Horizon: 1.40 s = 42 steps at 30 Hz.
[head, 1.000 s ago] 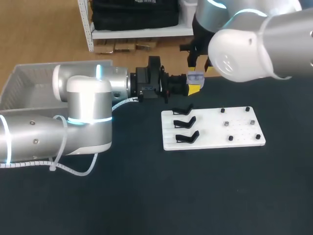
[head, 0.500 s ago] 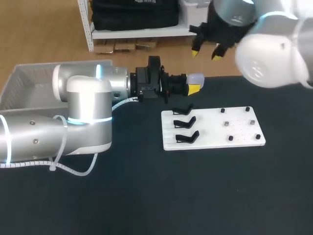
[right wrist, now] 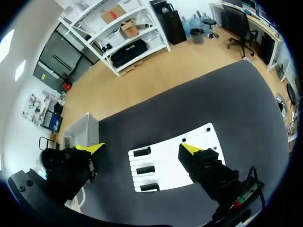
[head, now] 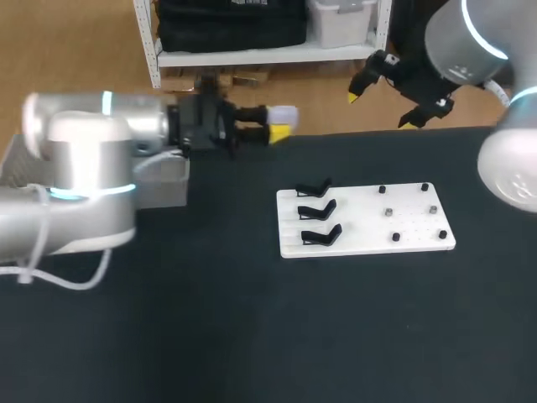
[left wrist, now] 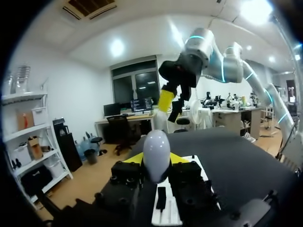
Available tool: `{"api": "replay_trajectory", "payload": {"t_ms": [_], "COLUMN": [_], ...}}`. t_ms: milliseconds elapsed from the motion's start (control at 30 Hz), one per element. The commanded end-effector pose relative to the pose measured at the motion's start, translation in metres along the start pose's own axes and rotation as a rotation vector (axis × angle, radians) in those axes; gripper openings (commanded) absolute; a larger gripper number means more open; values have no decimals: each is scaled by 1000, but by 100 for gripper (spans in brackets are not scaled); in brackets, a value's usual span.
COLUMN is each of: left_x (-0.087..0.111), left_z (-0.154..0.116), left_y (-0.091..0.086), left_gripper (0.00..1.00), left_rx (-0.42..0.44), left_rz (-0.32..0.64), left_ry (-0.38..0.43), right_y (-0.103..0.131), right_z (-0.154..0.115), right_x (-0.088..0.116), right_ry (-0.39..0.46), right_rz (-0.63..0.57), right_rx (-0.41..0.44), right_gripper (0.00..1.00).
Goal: Pick up each earbud case from the left stands, insert the matching earbuds, close the lid, and place the case in the box.
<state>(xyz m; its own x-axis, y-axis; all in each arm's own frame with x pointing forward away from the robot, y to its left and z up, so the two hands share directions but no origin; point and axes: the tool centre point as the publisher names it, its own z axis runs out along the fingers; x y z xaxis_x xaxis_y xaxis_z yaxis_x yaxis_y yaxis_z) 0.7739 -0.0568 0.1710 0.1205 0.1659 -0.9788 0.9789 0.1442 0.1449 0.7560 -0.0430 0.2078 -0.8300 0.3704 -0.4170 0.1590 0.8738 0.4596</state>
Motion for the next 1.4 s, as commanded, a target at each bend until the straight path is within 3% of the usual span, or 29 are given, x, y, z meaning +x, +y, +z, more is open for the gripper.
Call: {"api": "replay_trajectory", "payload": {"t_ms": [33,167,400,533,933,967,1033,1067,1100,1200,1400], "left_x": [-6,3,50,76,137,139,144,145,145,142,115], "left_z": [-89,-135,-189,-204,-218,-218,-219,-219,-220,-220,-209], "left_y": [3,22,46,50,64,64,64,63,63,60,50], "left_gripper": [0,0,0,0,0,18,44,64,96,100,100], "left_rx": [-53,-80,-169,-250,-350,-348,-355,-356,-361,-363,-333], "left_rz": [22,54,26,-8,-147,-155,-165,-166,-170,-163,-118], "left_ry": [32,31,48,48,219,230,221,218,215,205,197], "right_y": [0,0,0,0,0,0,0,0,0,0,0], "right_z": [-1,-1,-1,-1,-1,-1,-1,-1,-1,-1,-1], "right_x": [3,3,3,3,3,3,3,3,3,3,3], "right_ry": [-103,-103,-103,-103,-103,-103,-103,-103,-103,-103,-103], "right_rz": [2,2,2,2,2,2,2,2,2,2,2], "right_rx": [4,4,4,4,4,4,4,4,4,4,4], "right_gripper": [100,100,100,100,100,100,100,100,100,100,100]}}
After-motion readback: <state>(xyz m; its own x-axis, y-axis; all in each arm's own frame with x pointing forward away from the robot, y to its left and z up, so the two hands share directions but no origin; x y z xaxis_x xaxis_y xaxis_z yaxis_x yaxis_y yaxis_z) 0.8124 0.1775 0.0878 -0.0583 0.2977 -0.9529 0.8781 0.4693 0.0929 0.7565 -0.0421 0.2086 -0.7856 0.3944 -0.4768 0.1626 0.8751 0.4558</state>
